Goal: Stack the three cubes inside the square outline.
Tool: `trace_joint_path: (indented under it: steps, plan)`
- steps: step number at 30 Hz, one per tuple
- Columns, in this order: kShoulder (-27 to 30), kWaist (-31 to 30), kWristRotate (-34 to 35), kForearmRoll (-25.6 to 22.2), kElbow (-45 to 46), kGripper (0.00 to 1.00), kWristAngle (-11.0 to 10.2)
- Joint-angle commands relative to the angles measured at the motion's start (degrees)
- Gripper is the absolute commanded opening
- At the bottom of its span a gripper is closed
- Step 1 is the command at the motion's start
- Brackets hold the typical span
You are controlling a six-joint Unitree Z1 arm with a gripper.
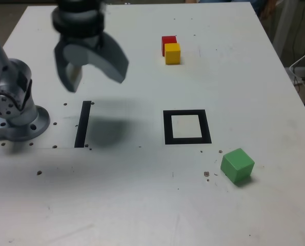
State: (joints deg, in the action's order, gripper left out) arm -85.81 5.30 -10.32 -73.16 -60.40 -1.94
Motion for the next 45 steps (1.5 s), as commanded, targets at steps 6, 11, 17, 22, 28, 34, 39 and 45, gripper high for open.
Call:
trace_joint_path:
  steps: [6, 11, 17, 22, 28, 34, 39, 45]
  plan:
    - [-6.8, 7.2, -4.4, -4.1, -12.2, 0.99, -1.8]
    - [-12.3, 13.9, -8.3, -8.1, -21.9, 0.99, -3.3]
    - [-18.9, 20.8, -13.5, -11.8, -33.6, 0.99, -5.2]
    - [-24.1, 25.6, -17.4, -12.3, -41.2, 0.99, -6.5]
    - [-31.7, 30.4, -20.2, -11.9, -48.3, 0.99, -7.9]
    - [-37.7, 33.0, -21.0, -11.0, -52.1, 0.98, -9.1]
    - [-40.7, 33.4, -21.0, -9.2, -52.6, 0.98, -9.8]
    - [-43.9, 33.4, -21.1, -7.9, -52.5, 0.97, -9.6]
